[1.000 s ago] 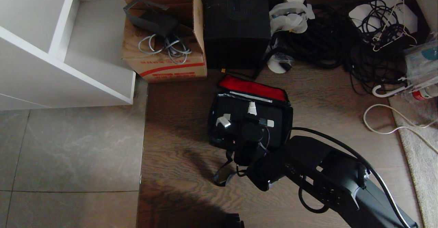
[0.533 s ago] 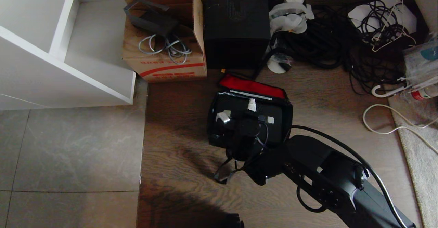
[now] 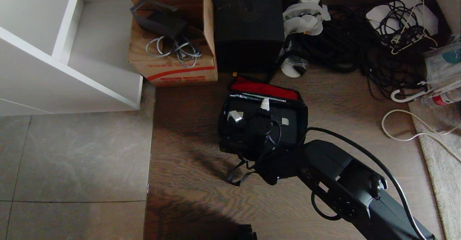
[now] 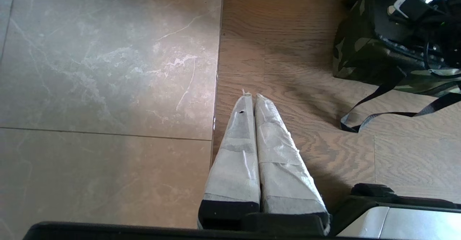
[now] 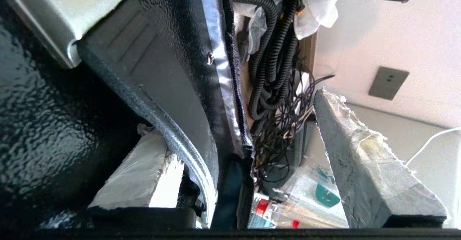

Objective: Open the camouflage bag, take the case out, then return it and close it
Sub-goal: Grip the handle

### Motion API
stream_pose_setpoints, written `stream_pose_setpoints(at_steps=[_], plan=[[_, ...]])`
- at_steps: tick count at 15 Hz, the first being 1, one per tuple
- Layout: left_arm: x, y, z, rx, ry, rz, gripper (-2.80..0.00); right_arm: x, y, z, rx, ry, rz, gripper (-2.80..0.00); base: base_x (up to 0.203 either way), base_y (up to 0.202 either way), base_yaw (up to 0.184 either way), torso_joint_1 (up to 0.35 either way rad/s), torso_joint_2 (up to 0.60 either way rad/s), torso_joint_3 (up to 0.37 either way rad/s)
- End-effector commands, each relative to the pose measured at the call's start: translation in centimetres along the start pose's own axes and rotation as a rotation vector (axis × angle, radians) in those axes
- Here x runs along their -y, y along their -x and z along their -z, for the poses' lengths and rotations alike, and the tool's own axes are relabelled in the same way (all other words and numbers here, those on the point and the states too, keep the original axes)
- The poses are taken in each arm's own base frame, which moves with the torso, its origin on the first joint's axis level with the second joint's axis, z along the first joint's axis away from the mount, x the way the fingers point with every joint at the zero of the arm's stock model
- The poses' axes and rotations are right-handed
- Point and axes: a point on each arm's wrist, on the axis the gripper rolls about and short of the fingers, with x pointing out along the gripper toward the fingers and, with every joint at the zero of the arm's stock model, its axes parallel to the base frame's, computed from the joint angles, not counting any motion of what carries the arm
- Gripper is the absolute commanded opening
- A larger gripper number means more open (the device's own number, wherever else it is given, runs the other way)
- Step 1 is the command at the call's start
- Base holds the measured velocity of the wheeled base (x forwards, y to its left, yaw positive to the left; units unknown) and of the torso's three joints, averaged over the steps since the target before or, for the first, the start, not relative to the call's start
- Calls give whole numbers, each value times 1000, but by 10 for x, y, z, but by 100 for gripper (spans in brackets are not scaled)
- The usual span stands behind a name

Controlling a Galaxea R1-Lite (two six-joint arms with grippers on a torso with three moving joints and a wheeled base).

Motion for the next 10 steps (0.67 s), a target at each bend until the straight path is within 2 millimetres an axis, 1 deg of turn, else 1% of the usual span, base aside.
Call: stream_pose_setpoints(at_steps=[1, 4, 7, 8, 10], plan=[[0, -1, 3, -8, 0, -1, -280, -20, -5, 8, -19, 39, -22, 0, 0, 0, 0, 0, 0, 0], [0, -1, 3, -7, 0, -1, -280, -22, -12, 11, -32, 59, -37, 0, 0, 0, 0, 0, 0, 0], [0, -1, 3, -8, 1, -1, -280, -21, -11, 13, -33, 52, -36, 0, 0, 0, 0, 0, 0, 0], [0, -1, 3, -8, 0, -1, -280, -21, -10, 12, -31, 51, -38, -280, 0, 0, 0, 0, 0, 0], [0, -1, 3, -8, 0, -1, -280, -23, -9, 13, -32, 33, -46, -280, 0, 0, 0, 0, 0, 0]])
